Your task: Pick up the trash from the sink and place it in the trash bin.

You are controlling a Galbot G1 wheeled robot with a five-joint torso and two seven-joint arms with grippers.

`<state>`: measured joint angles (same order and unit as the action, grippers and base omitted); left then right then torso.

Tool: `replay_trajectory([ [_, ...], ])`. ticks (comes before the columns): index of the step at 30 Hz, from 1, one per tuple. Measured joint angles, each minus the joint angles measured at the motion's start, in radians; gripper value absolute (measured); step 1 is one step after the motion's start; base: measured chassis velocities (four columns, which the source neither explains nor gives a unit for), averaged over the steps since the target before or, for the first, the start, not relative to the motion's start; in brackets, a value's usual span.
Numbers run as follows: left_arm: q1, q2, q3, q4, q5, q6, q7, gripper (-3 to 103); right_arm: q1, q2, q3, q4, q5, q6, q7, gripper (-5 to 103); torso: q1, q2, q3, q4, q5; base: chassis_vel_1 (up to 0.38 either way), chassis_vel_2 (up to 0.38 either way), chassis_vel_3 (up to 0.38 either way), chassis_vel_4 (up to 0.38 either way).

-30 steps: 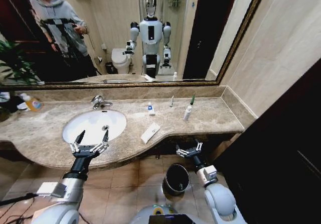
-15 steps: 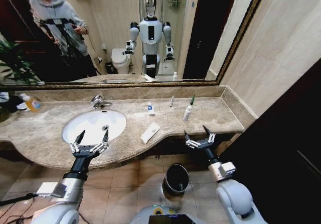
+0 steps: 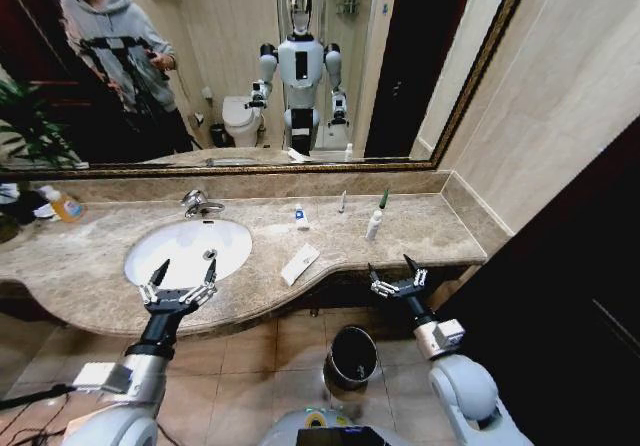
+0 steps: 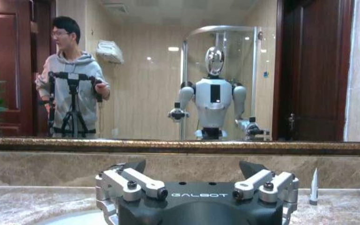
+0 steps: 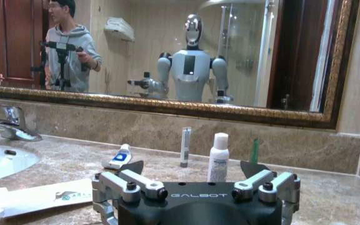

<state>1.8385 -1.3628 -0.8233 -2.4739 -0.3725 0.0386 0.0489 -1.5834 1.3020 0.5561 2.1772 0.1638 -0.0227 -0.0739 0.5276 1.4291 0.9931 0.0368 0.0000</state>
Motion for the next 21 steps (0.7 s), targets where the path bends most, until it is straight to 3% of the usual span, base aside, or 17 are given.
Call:
replay_trajectory([
  [21,0.0,0.0,0.0,0.0,0.0,0.0,0.0,100,0.015,0.01,-0.007,-0.026,0.025,0.0,0.002,100,0.0,0.0,0.0,0.0,-0.0002,0.0,0.0,0.0,0.0],
])
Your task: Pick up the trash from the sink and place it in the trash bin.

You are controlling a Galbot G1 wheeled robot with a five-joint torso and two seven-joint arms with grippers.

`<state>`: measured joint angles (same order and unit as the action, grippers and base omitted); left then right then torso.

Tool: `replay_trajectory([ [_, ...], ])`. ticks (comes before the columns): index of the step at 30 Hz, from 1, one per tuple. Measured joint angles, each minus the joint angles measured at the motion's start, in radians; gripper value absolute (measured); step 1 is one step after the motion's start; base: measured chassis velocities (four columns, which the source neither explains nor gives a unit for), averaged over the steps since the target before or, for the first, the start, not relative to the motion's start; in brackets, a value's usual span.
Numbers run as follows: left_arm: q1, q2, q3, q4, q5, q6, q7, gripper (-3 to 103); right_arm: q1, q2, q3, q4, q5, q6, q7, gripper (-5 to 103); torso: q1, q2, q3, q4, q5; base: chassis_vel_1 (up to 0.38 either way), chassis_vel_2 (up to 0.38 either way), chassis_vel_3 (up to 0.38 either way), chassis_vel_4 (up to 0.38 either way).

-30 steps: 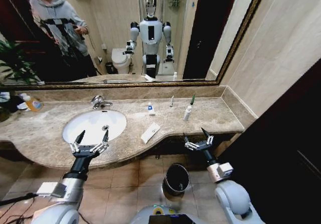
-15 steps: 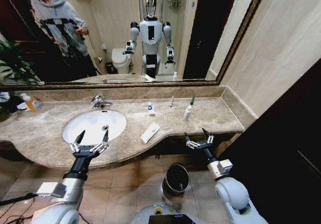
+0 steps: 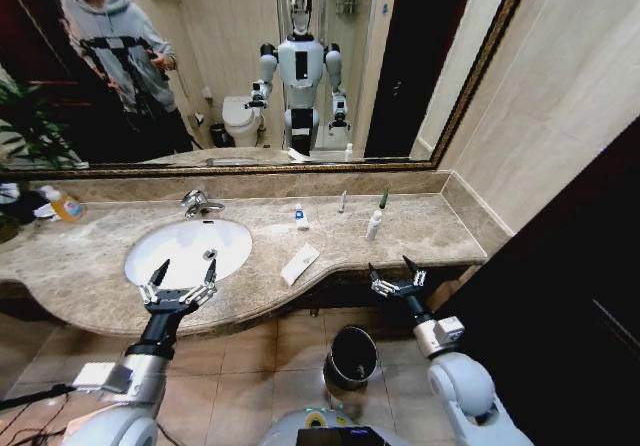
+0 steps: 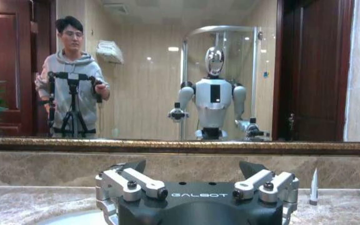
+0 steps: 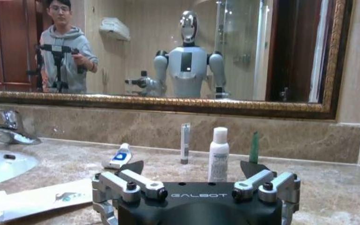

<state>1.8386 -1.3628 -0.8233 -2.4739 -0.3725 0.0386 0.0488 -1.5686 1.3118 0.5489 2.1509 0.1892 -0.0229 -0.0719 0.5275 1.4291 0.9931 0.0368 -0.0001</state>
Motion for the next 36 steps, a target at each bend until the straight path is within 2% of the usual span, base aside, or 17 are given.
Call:
replay_trajectory([
  [8,0.0,0.0,0.0,0.0,0.0,0.0,0.0,100,0.109,-0.027,-0.017,-0.087,0.014,-0.018,0.014,100,0.0,0.0,0.0,0.0,0.0001,0.0,0.0,0.0,0.0],
  [14,0.0,0.0,0.0,0.0,0.0,0.0,0.0,100,0.254,-0.048,-0.058,-0.212,0.037,-0.046,0.018,100,0.0,0.0,0.0,0.0,0.0001,0.0,0.0,0.0,0.0],
  [24,0.0,0.0,0.0,0.0,0.0,0.0,0.0,100,0.493,-0.028,-0.103,-0.461,0.074,-0.053,0.022,100,0.0,0.0,0.0,0.0001,0.0001,0.0,0.0,0.0,0.0],
  [34,0.0,0.0,0.0,0.0,0.0,0.0,0.0,100,0.608,0.001,-0.12,-0.615,0.078,-0.02,0.01,101,0.0,0.0,0.0,0.0001,0.0001,0.0,0.0,0.0,0.0],
  [36,0.0,0.0,0.0,0.0,0.0,0.0,0.0,100,0.628,0.001,-0.12,-0.641,0.076,-0.003,0.005,92,0.0,0.0,0.0,0.0001,0.0,0.0,0.0,0.0,0.0],
])
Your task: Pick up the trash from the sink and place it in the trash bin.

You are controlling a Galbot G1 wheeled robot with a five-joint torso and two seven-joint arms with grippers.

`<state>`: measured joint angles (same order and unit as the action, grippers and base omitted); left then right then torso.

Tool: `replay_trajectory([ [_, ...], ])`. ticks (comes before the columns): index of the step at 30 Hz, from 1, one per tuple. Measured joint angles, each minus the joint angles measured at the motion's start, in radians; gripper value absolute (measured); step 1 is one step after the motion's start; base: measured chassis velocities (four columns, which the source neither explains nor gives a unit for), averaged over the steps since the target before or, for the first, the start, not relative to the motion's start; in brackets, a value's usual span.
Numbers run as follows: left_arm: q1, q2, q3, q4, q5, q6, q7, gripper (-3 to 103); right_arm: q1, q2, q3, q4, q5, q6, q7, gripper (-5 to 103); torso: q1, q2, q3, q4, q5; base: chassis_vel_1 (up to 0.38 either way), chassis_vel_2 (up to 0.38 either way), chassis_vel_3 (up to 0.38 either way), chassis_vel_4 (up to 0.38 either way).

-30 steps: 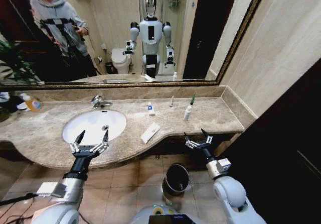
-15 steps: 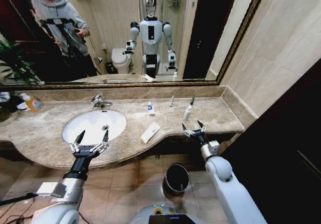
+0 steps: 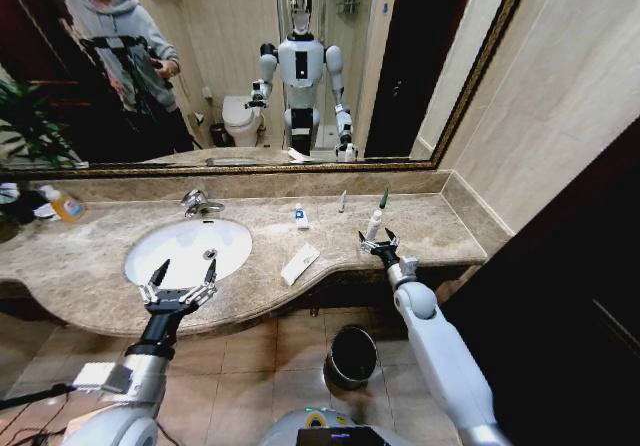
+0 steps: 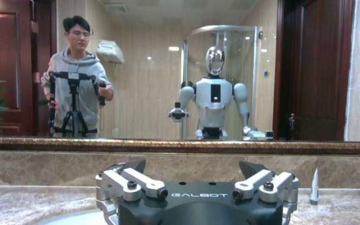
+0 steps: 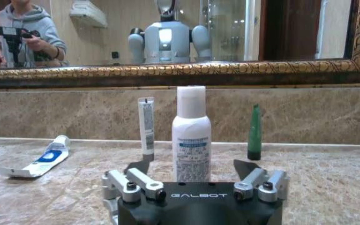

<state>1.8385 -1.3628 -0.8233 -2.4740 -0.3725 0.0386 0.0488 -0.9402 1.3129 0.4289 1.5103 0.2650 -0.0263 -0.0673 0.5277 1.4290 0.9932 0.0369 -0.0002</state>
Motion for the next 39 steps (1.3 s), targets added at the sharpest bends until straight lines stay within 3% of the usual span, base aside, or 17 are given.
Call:
replay_trajectory([
  [5,0.0,0.0,0.0,0.0,0.0,0.0,0.0,100,0.008,-0.003,0.003,-0.014,0.0,0.006,-0.002,82,0.0,0.0,0.0,-0.0001,0.0001,0.0,0.0,0.0,0.0],
  [12,0.0,0.0,0.0,0.0,0.0,0.0,0.0,100,0.016,-0.006,0.005,-0.017,0.001,0.007,-0.004,48,0.0,0.0,0.0,-0.0001,0.0001,0.0,0.0,0.0,0.0],
  [15,0.0,0.0,0.0,0.0,0.0,0.0,0.0,100,0.017,-0.006,0.005,-0.016,0.001,0.007,-0.004,43,0.0,0.0,0.0,-0.0001,0.0001,0.0,0.0,0.0,0.0],
  [17,0.0,0.0,0.0,0.0,0.0,0.0,0.0,100,0.014,-0.006,0.004,-0.003,0.001,0.005,-0.004,33,0.0,0.0,0.0,-0.0001,0.0002,0.0,0.0,0.0,0.0],
  [24,0.0,0.0,0.0,0.0,0.0,0.0,0.0,100,-0.003,-0.014,0.004,0.051,0.007,-0.011,-0.004,16,0.0,0.0,0.0,-0.0001,0.0001,0.0,0.0,0.0,0.0],
  [39,0.0,0.0,0.0,0.0,0.0,0.0,0.0,100,-0.105,-0.055,0.032,0.209,0.03,-0.037,-0.004,13,0.0,0.0,0.0,0.0,0.0003,0.0,0.0,0.0,0.0],
])
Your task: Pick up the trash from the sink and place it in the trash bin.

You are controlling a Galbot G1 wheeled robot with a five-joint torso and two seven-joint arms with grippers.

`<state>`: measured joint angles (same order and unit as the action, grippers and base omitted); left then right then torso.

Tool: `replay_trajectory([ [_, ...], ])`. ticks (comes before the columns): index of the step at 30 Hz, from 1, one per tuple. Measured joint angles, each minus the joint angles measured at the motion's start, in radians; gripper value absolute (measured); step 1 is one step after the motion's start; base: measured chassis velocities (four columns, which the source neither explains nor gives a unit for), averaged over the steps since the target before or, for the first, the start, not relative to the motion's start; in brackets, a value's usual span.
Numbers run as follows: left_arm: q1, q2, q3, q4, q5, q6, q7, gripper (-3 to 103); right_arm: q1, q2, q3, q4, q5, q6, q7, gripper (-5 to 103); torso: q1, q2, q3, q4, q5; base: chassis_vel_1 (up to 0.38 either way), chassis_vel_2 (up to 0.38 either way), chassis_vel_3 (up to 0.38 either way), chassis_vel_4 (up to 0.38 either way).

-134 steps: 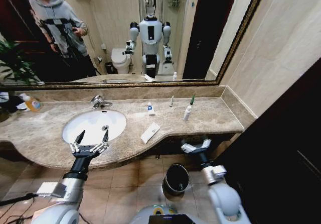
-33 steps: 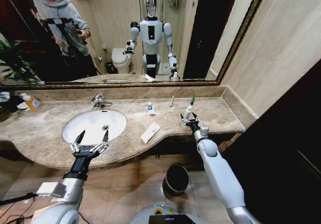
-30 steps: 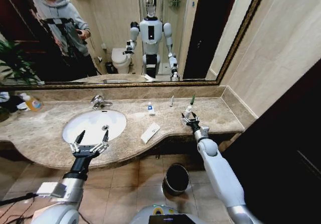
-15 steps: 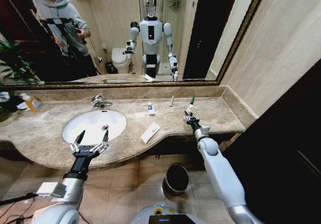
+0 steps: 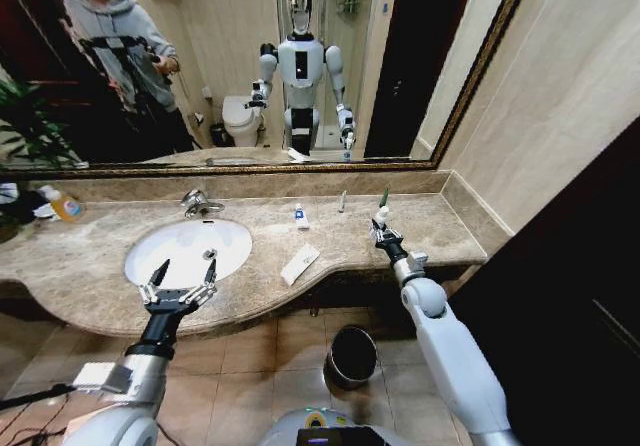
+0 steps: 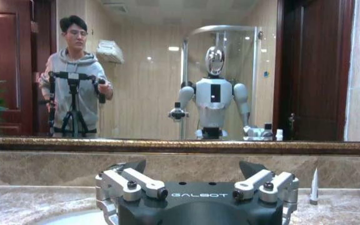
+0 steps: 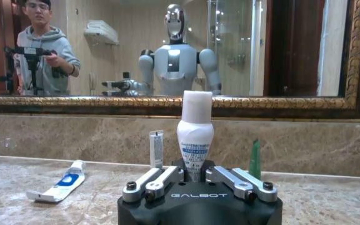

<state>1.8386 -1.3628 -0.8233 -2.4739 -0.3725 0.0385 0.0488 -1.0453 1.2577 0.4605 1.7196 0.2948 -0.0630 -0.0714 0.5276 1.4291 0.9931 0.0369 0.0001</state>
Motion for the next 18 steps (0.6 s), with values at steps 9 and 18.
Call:
replay_trajectory([
  [9,0.0,0.0,0.0,0.0,0.0,0.0,0.0,100,-0.244,-0.036,0.052,0.204,0.02,0.039,-0.007,13,0.0,0.0,0.0,-0.0002,-0.0001,0.0,0.0,0.0,0.0],
  [18,0.0,0.0,0.0,0.0,0.0,0.0,0.0,100,-0.437,-0.018,0.082,0.226,-0.042,0.162,-0.029,13,0.0,0.0,0.0,0.0,-0.0002,0.0,0.0,0.0,0.0],
])
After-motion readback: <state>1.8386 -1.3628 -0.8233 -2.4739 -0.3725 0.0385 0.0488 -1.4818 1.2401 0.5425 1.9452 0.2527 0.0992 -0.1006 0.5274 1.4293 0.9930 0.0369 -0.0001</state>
